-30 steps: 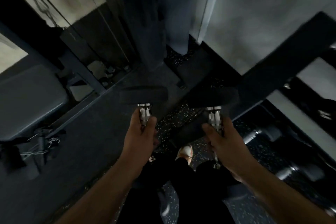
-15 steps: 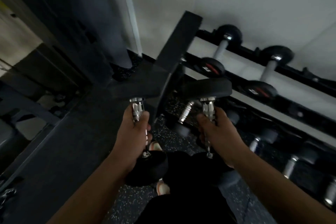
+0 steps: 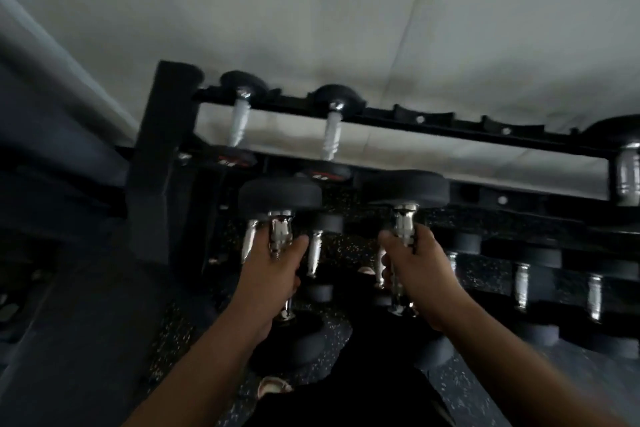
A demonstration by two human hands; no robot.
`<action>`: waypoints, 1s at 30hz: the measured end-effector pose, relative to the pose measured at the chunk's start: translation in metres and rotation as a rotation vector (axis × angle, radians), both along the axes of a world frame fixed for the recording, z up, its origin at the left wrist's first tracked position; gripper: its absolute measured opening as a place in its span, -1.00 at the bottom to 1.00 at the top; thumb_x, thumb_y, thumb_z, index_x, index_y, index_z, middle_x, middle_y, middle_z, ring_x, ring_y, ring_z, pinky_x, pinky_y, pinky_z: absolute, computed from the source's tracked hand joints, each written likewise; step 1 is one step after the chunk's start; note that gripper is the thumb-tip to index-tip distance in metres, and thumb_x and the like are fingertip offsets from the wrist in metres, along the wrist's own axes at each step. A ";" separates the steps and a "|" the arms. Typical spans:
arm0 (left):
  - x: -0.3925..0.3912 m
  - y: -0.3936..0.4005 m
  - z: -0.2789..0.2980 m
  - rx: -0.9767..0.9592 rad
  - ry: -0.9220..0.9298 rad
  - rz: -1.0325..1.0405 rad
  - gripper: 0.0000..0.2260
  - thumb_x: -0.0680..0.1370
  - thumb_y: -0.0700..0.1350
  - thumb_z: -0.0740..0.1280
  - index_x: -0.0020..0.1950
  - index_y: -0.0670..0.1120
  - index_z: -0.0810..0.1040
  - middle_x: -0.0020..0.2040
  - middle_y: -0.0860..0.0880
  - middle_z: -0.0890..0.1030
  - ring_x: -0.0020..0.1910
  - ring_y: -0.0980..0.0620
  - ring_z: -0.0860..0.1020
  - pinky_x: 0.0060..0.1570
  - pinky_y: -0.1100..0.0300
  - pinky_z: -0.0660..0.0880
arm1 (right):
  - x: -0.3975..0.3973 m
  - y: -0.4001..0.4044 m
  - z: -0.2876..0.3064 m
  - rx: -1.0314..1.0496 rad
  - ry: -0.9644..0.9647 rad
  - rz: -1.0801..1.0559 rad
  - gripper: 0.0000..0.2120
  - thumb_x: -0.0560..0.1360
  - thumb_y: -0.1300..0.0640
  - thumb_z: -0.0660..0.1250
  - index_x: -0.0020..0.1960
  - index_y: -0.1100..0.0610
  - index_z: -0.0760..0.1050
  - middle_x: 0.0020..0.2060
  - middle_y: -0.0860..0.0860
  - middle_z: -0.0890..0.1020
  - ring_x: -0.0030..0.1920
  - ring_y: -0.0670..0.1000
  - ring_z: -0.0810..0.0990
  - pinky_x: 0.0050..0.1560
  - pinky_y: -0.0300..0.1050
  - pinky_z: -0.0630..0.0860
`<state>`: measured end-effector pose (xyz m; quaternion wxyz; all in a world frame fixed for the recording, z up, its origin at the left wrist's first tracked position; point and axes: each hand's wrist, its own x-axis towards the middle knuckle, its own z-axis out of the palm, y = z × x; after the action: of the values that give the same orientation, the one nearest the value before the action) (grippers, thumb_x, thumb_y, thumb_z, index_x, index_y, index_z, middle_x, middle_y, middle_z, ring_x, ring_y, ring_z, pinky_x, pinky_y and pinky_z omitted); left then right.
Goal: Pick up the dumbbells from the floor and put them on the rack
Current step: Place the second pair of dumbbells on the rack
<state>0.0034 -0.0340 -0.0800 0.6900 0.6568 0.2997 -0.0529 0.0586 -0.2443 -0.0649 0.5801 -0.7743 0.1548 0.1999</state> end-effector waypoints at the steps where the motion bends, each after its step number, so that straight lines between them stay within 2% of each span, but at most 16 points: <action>1: 0.021 -0.017 -0.002 0.003 0.006 -0.011 -0.80 0.48 0.02 0.44 0.05 0.07 0.53 -0.34 0.07 0.57 -0.43 0.12 0.50 -0.46 0.26 0.44 | 0.016 -0.018 0.001 -0.019 0.002 -0.017 -0.77 0.50 -0.06 0.38 -0.01 0.07 0.45 -0.46 -0.09 0.63 -0.52 -0.14 0.57 -0.54 -0.27 0.47; 3: 0.059 -0.045 -0.003 -0.004 0.019 -0.042 -0.78 0.44 0.02 0.48 0.02 0.03 0.54 -0.32 0.03 0.57 -0.42 0.09 0.50 -0.47 0.24 0.43 | 0.045 -0.048 0.003 -0.057 0.011 -0.028 -0.76 0.46 -0.10 0.40 -0.01 0.01 0.45 -0.42 -0.15 0.65 -0.51 -0.16 0.59 -0.54 -0.31 0.46; 6: 0.117 -0.086 -0.013 0.001 0.049 -0.101 -0.79 0.45 -0.03 0.48 0.05 0.12 0.56 -0.21 -0.01 0.64 -0.32 0.08 0.59 -0.39 0.23 0.54 | 0.095 -0.091 0.001 -0.091 0.058 -0.080 -0.68 0.36 -0.16 0.45 0.00 -0.06 0.45 -0.29 -0.06 0.68 -0.33 -0.04 0.67 -0.34 -0.06 0.61; 8: 0.148 -0.109 -0.016 -0.020 0.061 -0.112 -0.73 0.46 -0.06 0.48 0.11 0.12 0.54 -0.17 0.04 0.67 -0.28 0.13 0.61 -0.37 0.26 0.53 | 0.124 -0.112 -0.001 -0.132 0.067 -0.100 -0.68 0.36 -0.11 0.47 0.02 -0.07 0.45 -0.20 -0.04 0.69 -0.25 -0.01 0.69 -0.24 0.01 0.65; 11: 0.193 -0.138 -0.023 -0.052 0.060 -0.152 -0.71 0.46 -0.10 0.48 0.13 0.10 0.53 -0.25 0.16 0.67 -0.33 0.23 0.62 -0.41 0.35 0.49 | 0.162 -0.140 -0.009 -0.096 0.085 -0.121 -0.72 0.41 0.02 0.47 0.04 -0.03 0.44 -0.17 0.03 0.68 -0.26 0.04 0.69 -0.23 0.09 0.67; 13: 0.217 -0.152 -0.026 -0.067 0.061 -0.181 -0.71 0.46 -0.11 0.48 0.11 0.11 0.52 -0.27 0.19 0.67 -0.36 0.25 0.61 -0.42 0.36 0.49 | 0.180 -0.153 -0.013 -0.057 0.102 -0.140 -0.73 0.42 0.08 0.46 0.03 0.00 0.43 -0.21 0.08 0.67 -0.34 0.05 0.66 -0.25 0.13 0.64; 16: 0.251 -0.171 -0.038 -0.052 0.087 -0.186 -0.72 0.45 -0.10 0.48 0.07 0.14 0.51 -0.27 0.13 0.64 -0.35 0.19 0.61 -0.39 0.30 0.51 | 0.204 -0.172 -0.022 -0.056 0.114 -0.172 -0.76 0.44 0.13 0.45 0.02 0.05 0.43 -0.26 0.11 0.65 -0.42 0.00 0.61 -0.34 0.03 0.60; 18: 0.268 -0.182 -0.044 -0.066 0.098 -0.182 -0.73 0.43 -0.06 0.48 0.05 0.17 0.52 -0.29 0.15 0.60 -0.36 0.18 0.58 -0.38 0.29 0.50 | 0.215 -0.181 -0.028 -0.077 0.117 -0.174 -0.78 0.44 0.12 0.45 -0.01 0.04 0.44 -0.34 0.04 0.64 -0.46 -0.03 0.60 -0.39 -0.05 0.58; 21: 0.295 -0.198 -0.054 -0.081 0.099 -0.184 -0.76 0.42 -0.04 0.49 0.02 0.18 0.53 -0.30 0.12 0.56 -0.40 0.14 0.52 -0.41 0.26 0.49 | 0.230 -0.197 -0.038 -0.083 0.134 -0.176 -0.80 0.43 0.12 0.45 -0.04 0.01 0.44 -0.41 -0.03 0.62 -0.46 -0.03 0.58 -0.37 -0.02 0.57; 24: 0.315 -0.209 -0.063 -0.085 0.105 -0.188 -0.71 0.44 -0.06 0.49 0.09 0.15 0.52 -0.23 0.03 0.56 -0.37 0.08 0.50 -0.41 0.24 0.47 | 0.242 -0.211 -0.045 -0.101 0.142 -0.183 -0.81 0.43 0.10 0.45 -0.06 0.00 0.44 -0.36 -0.01 0.63 -0.44 -0.03 0.59 -0.37 -0.03 0.57; 27: 0.327 -0.219 -0.076 -0.078 0.130 -0.176 -0.70 0.47 -0.09 0.47 0.13 0.17 0.51 -0.16 -0.01 0.56 -0.29 0.04 0.51 -0.38 0.27 0.50 | 0.249 -0.225 -0.051 -0.120 0.150 -0.194 -0.81 0.44 0.11 0.44 -0.08 0.00 0.43 -0.34 0.01 0.63 -0.47 -0.09 0.59 -0.43 -0.14 0.52; 30: 0.330 -0.225 -0.092 -0.072 0.185 -0.144 -0.72 0.54 -0.10 0.39 0.23 0.06 0.48 -0.16 -0.06 0.53 -0.27 0.00 0.48 -0.38 0.25 0.49 | 0.253 -0.237 -0.057 -0.129 0.157 -0.218 -0.82 0.44 0.13 0.44 -0.08 -0.01 0.43 -0.34 0.03 0.63 -0.48 -0.11 0.58 -0.48 -0.20 0.50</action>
<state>0.3334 -0.2588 -0.1717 0.6770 0.6438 0.3117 -0.1734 0.3121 -0.4813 -0.1221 0.5336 -0.7705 0.2952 0.1853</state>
